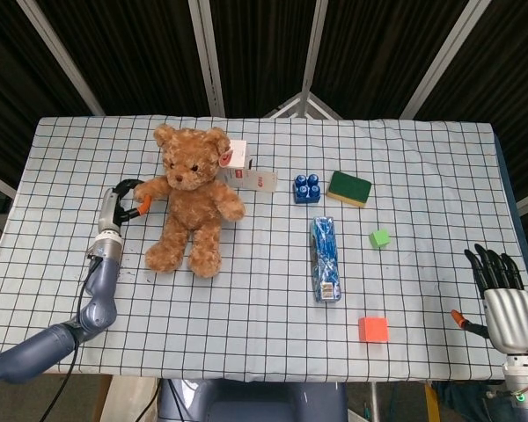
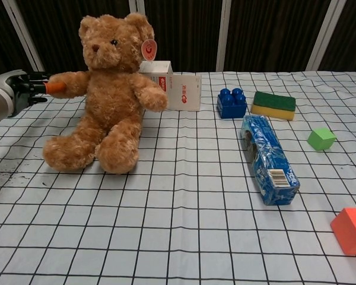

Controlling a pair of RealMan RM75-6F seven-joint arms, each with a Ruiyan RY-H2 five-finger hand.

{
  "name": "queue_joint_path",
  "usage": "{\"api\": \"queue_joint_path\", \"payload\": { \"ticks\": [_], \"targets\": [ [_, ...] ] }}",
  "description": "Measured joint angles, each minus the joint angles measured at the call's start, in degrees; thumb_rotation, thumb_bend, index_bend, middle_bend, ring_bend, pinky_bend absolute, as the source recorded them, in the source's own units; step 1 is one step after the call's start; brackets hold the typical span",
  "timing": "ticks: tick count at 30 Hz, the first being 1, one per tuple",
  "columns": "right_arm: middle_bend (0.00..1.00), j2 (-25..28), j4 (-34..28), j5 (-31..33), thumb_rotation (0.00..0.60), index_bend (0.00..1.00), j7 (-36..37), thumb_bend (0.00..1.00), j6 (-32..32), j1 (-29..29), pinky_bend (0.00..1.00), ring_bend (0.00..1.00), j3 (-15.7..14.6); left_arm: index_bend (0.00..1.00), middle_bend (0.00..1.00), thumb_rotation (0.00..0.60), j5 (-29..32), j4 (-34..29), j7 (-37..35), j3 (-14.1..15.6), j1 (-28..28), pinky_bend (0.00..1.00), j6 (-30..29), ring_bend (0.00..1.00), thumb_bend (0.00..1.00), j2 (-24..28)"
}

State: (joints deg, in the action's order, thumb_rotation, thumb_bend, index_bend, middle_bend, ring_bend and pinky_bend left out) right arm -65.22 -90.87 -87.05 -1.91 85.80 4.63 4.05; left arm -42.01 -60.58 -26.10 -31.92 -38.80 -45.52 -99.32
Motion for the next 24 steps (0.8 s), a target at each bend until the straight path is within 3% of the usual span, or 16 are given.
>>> {"api": "queue_joint_path", "payload": {
  "ticks": [11, 24],
  "targets": [
    [0.0, -0.1, -0.2, 0.4, 0.6, 0.0, -0.6, 0.15, -0.5, 0.2, 0.0, 0.0, 0.0, 0.41, 0.33, 0.6, 1.8, 4.4, 1.4, 1.1, -0.6, 0.0, 4.0, 0.0, 0.58, -1.3],
    [0.0, -0.2, -0.4, 0.3, 0.6, 0.0, -0.9, 0.15, -0.6, 0.2, 0.0, 0.0, -0.1, 0.42, 0.33, 0.6, -1.2, -0.5, 1.6, 0.2, -0.5, 0.0, 0.3, 0.0, 0.58, 0.1]
  ]
}}
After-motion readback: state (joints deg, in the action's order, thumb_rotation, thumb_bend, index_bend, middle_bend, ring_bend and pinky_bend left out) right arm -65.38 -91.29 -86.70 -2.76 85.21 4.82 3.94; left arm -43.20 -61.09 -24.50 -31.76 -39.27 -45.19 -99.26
